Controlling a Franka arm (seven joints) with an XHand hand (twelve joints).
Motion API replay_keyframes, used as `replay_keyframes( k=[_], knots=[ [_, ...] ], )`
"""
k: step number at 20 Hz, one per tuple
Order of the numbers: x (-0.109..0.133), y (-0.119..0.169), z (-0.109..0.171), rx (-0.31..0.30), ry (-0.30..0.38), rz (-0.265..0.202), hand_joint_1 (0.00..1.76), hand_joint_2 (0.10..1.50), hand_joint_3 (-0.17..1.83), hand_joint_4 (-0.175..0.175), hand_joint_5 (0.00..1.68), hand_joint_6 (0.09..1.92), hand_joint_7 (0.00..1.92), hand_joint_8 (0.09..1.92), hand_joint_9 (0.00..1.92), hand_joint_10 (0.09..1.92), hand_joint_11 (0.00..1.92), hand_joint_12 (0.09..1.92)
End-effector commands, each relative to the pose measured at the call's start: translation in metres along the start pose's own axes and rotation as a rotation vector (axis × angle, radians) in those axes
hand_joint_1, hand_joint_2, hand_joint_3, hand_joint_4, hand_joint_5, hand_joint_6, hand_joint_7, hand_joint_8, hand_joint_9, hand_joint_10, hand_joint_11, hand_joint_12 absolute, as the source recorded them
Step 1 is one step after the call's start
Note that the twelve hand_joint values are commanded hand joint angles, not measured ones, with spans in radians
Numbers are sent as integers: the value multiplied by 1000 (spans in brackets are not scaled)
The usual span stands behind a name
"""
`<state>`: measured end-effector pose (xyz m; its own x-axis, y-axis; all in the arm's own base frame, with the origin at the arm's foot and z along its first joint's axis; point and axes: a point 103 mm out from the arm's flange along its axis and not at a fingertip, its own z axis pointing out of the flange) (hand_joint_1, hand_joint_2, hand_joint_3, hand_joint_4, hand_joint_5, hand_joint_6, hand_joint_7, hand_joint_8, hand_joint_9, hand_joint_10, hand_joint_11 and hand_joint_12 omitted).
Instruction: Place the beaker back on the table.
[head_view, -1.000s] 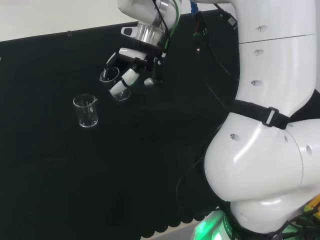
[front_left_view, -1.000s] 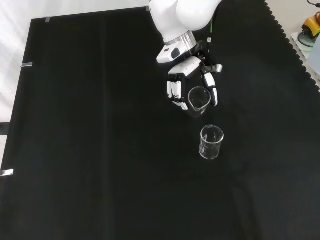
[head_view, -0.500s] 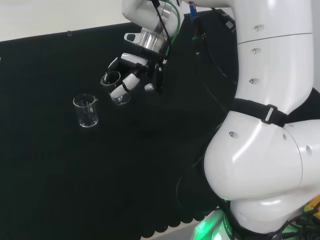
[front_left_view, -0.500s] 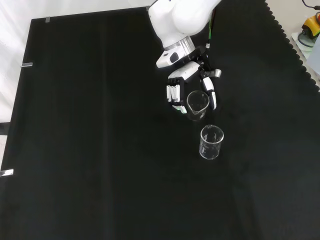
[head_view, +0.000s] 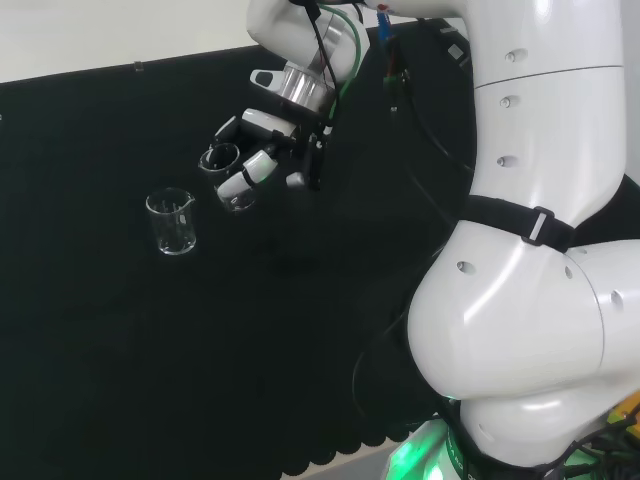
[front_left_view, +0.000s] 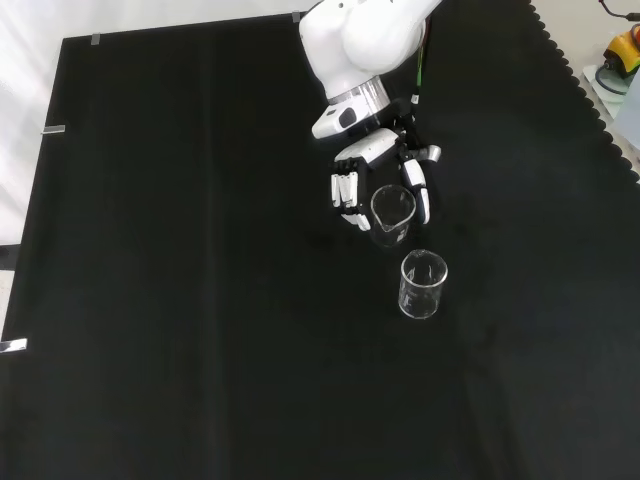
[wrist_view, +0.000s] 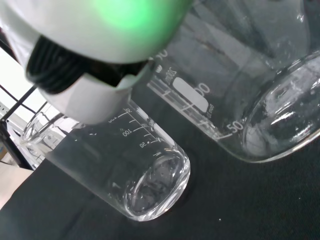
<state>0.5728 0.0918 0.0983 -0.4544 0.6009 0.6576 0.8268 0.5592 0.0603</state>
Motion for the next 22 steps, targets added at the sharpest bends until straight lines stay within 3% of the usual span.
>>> replay_keyframes(
  k=[1, 22],
  knots=[
    [-2, 0, 3, -16, 5, 0, 1443, 511, 856, -175, 1225, 722, 1453, 537, 1318, 734, 977, 855],
    [-19, -3, 22, -56, 63, 20, 1443, 512, 850, -175, 1230, 726, 1457, 522, 1329, 703, 978, 866]
  ],
)
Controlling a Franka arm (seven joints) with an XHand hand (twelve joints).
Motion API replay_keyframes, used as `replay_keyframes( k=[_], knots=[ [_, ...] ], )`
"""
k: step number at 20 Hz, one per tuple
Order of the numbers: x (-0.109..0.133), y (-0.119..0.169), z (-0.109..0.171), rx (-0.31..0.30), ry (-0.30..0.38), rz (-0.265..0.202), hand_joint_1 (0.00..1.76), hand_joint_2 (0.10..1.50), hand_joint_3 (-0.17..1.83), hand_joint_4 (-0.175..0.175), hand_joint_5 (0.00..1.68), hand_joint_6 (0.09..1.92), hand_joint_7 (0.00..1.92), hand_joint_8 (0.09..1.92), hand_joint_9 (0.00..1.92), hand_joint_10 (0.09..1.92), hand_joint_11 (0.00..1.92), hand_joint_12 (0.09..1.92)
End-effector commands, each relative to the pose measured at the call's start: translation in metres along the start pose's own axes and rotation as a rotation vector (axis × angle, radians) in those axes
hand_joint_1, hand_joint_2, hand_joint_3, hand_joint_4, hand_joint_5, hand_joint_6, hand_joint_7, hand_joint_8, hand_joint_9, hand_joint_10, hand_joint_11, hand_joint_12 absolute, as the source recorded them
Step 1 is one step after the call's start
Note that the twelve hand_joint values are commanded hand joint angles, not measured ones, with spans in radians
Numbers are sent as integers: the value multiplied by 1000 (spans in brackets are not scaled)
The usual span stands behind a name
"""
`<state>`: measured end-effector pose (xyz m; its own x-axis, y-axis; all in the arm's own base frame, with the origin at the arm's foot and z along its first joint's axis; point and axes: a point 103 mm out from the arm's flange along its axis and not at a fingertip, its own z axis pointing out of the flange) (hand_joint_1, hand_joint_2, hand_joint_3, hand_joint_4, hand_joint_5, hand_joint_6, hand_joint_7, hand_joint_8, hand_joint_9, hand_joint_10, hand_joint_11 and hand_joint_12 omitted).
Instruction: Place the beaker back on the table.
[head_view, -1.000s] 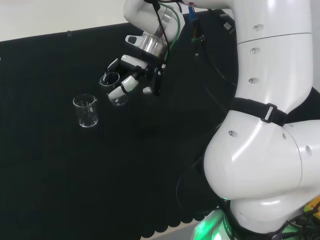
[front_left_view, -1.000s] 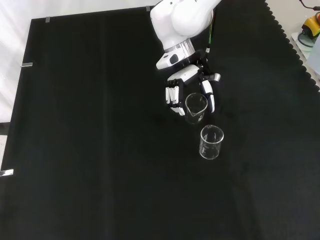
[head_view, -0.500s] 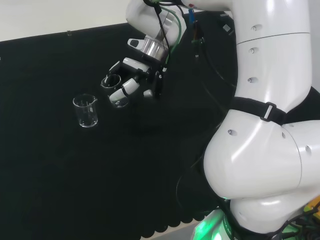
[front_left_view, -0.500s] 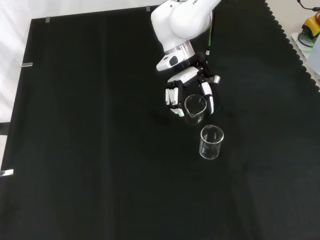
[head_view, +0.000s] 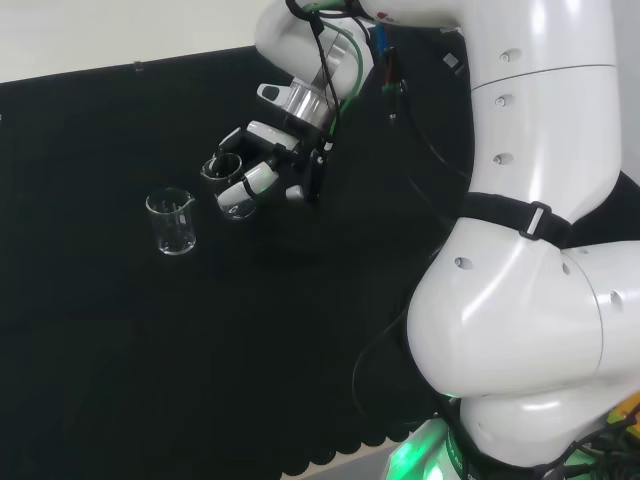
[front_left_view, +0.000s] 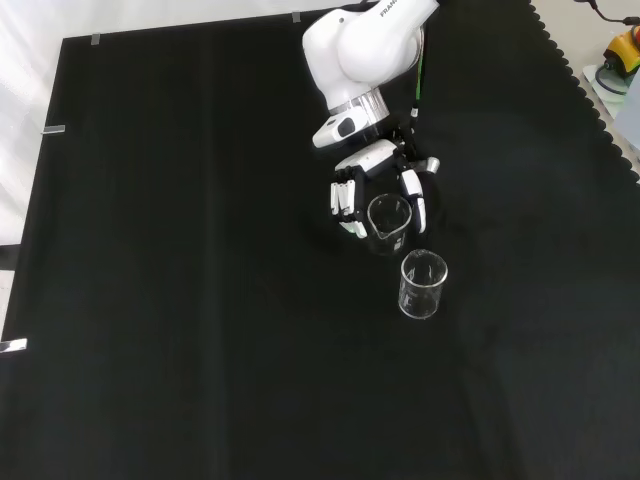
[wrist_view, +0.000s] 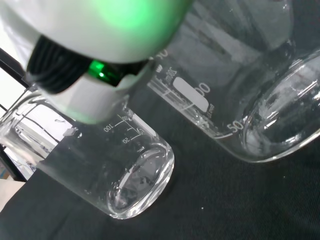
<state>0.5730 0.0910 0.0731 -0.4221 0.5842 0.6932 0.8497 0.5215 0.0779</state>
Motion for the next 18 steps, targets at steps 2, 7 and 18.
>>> replay_keyframes(
  k=[2, 7, 18],
  knots=[
    [-3, -2, 4, -15, 21, 0, 1443, 511, 850, -175, 1231, 729, 1459, 519, 1329, 699, 979, 870],
    [-7, -3, 6, -20, 51, 11, 1443, 509, 852, -175, 1236, 730, 1460, 512, 1331, 692, 978, 875],
    [-10, -3, 9, -33, 85, 18, 1443, 508, 845, -175, 1251, 707, 1477, 473, 1339, 669, 970, 891]
  ],
)
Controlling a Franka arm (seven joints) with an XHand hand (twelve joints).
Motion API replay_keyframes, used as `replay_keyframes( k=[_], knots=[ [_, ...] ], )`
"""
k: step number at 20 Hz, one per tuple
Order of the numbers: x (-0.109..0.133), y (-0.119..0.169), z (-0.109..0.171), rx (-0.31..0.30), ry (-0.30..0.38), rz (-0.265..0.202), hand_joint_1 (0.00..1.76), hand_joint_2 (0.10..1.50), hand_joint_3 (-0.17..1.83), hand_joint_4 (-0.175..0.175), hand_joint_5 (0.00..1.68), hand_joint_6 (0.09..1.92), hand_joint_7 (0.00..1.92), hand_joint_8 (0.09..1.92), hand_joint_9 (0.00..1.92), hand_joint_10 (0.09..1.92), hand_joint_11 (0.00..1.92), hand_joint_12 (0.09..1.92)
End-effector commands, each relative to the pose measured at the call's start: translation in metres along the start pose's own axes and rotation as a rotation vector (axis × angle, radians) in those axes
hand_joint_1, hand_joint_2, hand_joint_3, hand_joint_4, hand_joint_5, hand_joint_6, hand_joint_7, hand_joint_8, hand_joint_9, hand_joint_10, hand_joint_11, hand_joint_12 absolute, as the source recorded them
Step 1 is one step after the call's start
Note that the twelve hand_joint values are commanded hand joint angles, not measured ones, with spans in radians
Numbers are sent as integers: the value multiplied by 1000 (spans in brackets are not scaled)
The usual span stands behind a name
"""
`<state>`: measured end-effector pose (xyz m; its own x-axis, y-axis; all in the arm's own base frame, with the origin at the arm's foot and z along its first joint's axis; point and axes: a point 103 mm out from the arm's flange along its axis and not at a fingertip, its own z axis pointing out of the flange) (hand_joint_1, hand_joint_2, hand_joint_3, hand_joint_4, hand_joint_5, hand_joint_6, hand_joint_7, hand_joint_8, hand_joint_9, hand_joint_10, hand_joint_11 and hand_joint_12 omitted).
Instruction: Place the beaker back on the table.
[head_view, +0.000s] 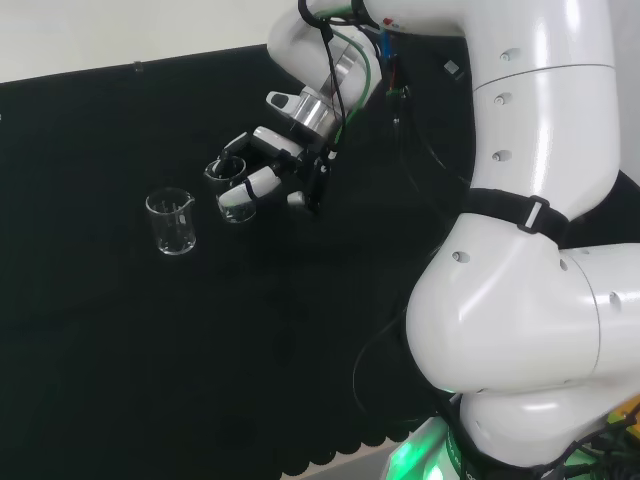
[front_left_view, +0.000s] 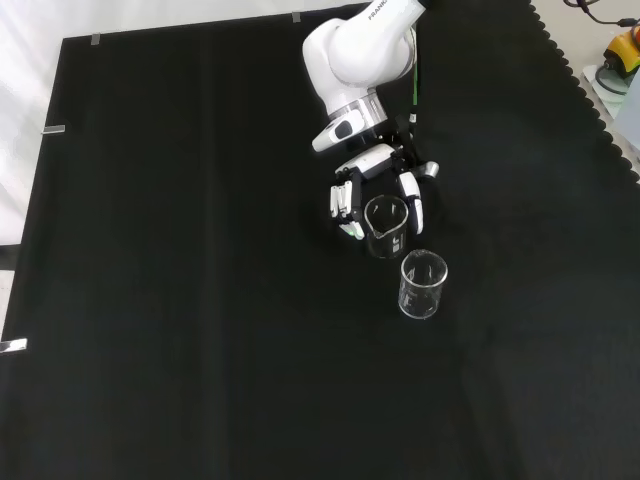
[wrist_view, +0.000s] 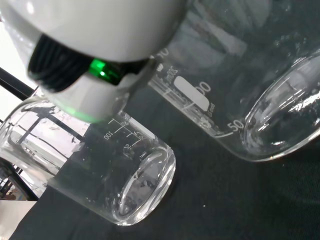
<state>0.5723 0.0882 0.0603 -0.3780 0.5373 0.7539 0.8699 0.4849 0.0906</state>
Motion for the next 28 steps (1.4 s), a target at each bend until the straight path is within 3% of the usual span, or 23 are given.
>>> replay_keyframes(
  k=[1, 20, 21, 23, 24, 26, 28],
  knots=[
    [0, 0, 2, 8, -5, -1, 1443, 508, 844, -175, 1251, 707, 1477, 472, 1338, 669, 969, 891],
    [-4, -6, 12, 1, -42, 24, 1435, 567, 753, -175, 1255, 727, 1520, 348, 1246, 698, 960, 892],
    [-3, -6, 12, 7, -47, 22, 1433, 588, 718, -175, 1245, 729, 1501, 360, 1249, 683, 959, 892],
    [0, -6, 12, 25, -70, 12, 1415, 832, 316, -175, 1169, 739, 1332, 549, 1167, 728, 954, 894],
    [1, -7, 11, 31, -82, 7, 1410, 893, 194, -138, 1103, 764, 1294, 575, 1151, 710, 954, 901],
    [4, -7, 11, 40, -94, 1, 1405, 831, 322, -75, 994, 818, 1252, 639, 1153, 613, 954, 920],
    [7, -7, 12, 51, -114, -9, 1360, 604, 755, -46, 901, 881, 1170, 625, 1129, 562, 904, 973]
  ],
)
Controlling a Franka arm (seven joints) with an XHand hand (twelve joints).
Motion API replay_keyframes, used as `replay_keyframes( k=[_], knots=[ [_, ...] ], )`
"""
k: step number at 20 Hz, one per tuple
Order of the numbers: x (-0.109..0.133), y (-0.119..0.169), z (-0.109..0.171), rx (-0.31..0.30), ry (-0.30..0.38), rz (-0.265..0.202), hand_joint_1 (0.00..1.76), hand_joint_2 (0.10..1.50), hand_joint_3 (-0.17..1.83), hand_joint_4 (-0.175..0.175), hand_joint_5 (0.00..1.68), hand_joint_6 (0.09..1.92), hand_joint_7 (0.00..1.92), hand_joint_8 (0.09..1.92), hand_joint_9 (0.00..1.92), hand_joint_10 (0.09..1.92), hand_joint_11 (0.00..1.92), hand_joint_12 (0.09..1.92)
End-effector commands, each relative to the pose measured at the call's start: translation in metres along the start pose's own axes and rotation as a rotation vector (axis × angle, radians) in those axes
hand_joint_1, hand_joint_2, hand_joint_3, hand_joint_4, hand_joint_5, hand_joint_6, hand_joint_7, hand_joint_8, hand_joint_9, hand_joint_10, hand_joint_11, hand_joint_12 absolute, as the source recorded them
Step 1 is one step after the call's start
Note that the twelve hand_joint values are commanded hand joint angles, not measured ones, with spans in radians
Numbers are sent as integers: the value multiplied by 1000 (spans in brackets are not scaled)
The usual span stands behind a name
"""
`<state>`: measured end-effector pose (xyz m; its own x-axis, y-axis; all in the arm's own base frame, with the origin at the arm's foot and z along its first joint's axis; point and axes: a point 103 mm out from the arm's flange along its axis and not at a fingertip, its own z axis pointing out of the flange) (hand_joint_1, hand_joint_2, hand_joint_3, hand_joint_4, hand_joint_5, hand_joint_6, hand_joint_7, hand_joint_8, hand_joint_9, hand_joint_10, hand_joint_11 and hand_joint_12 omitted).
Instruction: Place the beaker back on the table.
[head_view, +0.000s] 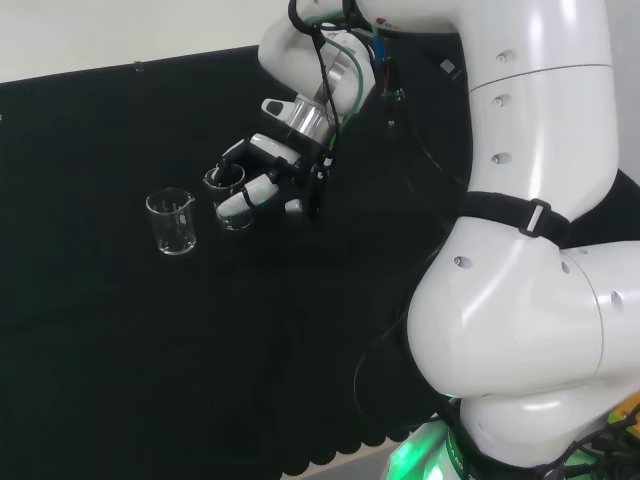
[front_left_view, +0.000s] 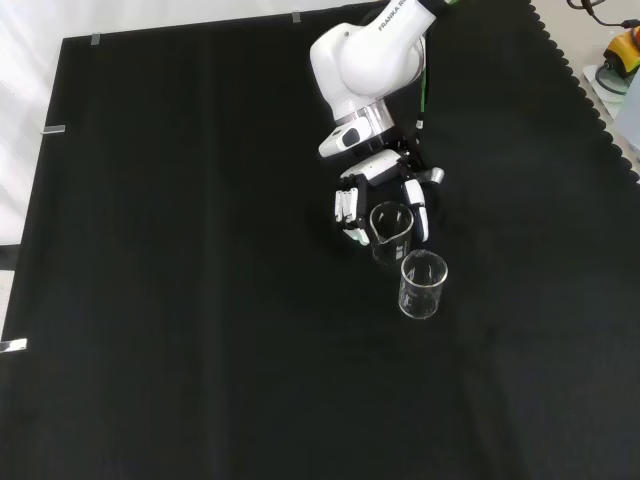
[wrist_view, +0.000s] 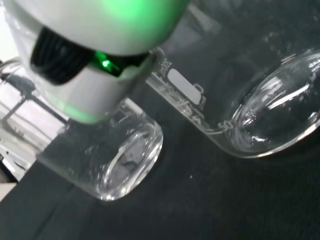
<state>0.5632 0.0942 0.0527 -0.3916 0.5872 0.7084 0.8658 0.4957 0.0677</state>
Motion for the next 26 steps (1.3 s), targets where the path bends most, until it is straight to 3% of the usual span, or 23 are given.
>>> replay_keyframes(
  k=[1, 3, 8, 20, 26],
  knots=[
    [7, -2, 0, 32, -56, -23, 1341, 524, 905, -35, 865, 904, 1141, 614, 1112, 553, 861, 1006],
    [9, -3, 2, 39, -71, -28, 1301, 444, 1048, -20, 766, 947, 1047, 616, 1049, 549, 716, 1102],
    [10, -5, 4, 46, -102, -28, 1240, 396, 1103, -2, 628, 969, 888, 639, 916, 550, 430, 1273],
    [15, -2, 5, 100, -245, -35, 1217, 389, 1103, -1, 645, 957, 902, 646, 890, 558, 369, 1297],
    [18, 0, 6, 156, -291, -19, 1205, 373, 1109, -36, 549, 913, 836, 644, 816, 582, 262, 1329]
  ],
)
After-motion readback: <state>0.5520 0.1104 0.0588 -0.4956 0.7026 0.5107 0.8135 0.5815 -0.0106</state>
